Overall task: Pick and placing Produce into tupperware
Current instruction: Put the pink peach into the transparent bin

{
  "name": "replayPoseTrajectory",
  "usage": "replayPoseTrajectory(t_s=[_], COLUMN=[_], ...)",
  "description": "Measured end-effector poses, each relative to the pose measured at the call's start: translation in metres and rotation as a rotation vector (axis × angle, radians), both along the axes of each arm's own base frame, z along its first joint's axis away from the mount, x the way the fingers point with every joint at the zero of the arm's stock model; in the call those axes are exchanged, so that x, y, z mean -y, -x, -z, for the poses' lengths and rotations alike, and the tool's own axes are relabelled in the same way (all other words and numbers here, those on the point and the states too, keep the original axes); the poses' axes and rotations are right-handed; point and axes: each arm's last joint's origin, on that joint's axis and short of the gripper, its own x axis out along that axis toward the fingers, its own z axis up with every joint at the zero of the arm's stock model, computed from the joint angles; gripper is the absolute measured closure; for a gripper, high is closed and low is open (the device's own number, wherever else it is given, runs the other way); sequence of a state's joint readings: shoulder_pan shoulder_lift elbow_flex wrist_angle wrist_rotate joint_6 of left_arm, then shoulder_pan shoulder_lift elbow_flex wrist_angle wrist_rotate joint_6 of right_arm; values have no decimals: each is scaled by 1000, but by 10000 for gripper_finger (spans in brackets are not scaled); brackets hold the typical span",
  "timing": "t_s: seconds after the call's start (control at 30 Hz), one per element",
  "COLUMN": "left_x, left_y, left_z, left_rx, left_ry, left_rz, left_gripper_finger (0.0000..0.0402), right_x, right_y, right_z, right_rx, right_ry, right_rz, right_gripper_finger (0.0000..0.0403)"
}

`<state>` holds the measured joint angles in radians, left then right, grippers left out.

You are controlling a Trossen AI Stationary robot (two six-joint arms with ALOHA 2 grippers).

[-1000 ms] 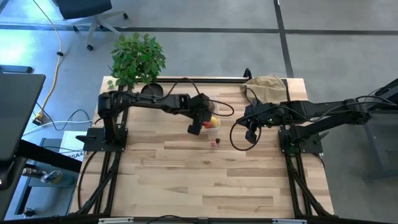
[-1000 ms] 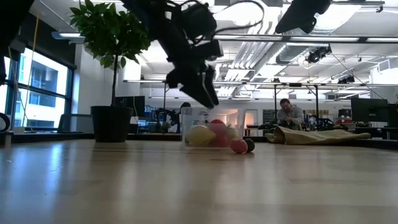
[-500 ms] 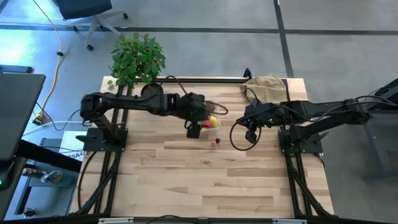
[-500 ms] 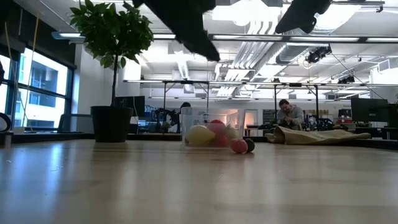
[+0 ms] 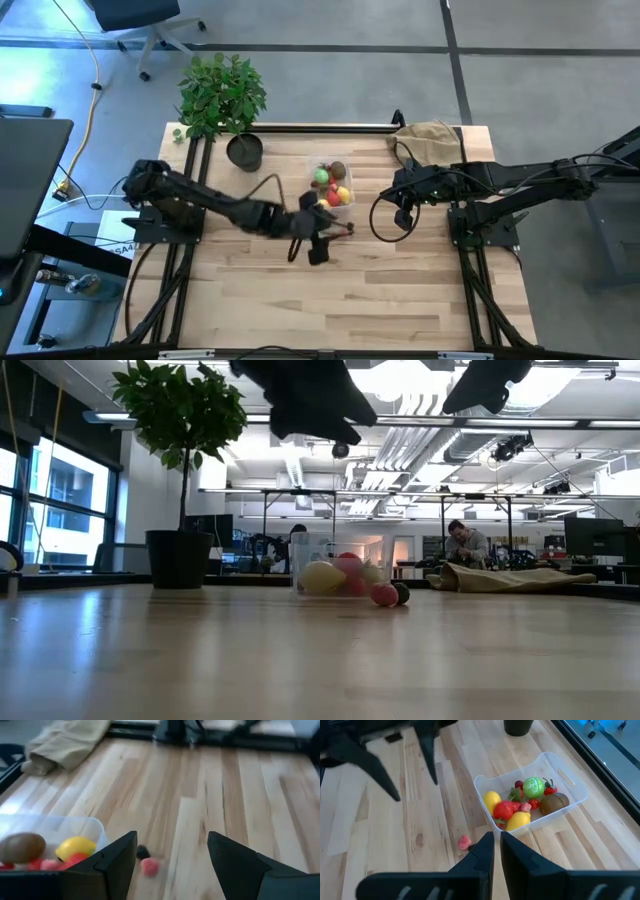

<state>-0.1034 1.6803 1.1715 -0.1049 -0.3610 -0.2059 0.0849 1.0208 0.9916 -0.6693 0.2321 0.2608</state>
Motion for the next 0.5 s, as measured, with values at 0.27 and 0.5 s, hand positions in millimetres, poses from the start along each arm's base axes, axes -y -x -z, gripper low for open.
replayPoseTrajectory(t_s=[0.27,0.5], left_x=[25,26], left_y=[-8,-30], left_z=[66,100], left_rx=[163,176], left_ry=[58,80], left_rz=[-191,-245], left_gripper_finger=[170,170], right_x=[0,0], right_y=[0,0], right_z=[0,0], right_rx=[1,0], right_ry=[0,0], right_rz=[0,0], right_gripper_finger=[379,379])
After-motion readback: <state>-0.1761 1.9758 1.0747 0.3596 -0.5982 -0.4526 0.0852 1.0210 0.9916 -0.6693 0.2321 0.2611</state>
